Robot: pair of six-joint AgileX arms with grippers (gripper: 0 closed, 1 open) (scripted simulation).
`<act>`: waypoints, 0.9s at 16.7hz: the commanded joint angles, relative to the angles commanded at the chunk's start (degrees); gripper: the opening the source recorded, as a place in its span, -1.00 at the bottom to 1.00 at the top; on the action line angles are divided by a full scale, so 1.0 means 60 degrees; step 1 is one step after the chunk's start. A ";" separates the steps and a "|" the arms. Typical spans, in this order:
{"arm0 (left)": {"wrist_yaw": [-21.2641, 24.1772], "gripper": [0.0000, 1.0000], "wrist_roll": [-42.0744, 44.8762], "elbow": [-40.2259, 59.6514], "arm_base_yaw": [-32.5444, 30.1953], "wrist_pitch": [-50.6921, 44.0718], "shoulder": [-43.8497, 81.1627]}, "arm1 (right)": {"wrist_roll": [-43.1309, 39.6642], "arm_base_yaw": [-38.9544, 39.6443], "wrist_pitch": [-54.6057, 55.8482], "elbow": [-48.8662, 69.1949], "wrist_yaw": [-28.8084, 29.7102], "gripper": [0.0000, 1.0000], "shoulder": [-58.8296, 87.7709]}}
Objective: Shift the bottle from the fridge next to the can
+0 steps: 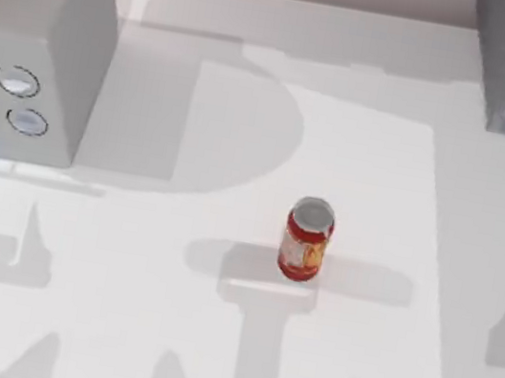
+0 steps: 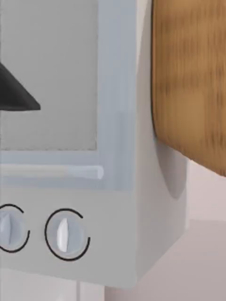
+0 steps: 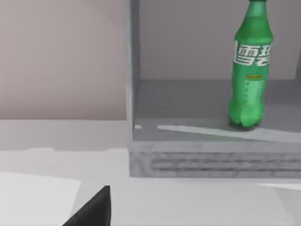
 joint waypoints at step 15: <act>0.0000 1.00 0.0000 0.0000 0.0000 0.0000 0.0000 | 0.0037 -0.1150 0.5103 0.4385 -0.0971 1.00 0.8841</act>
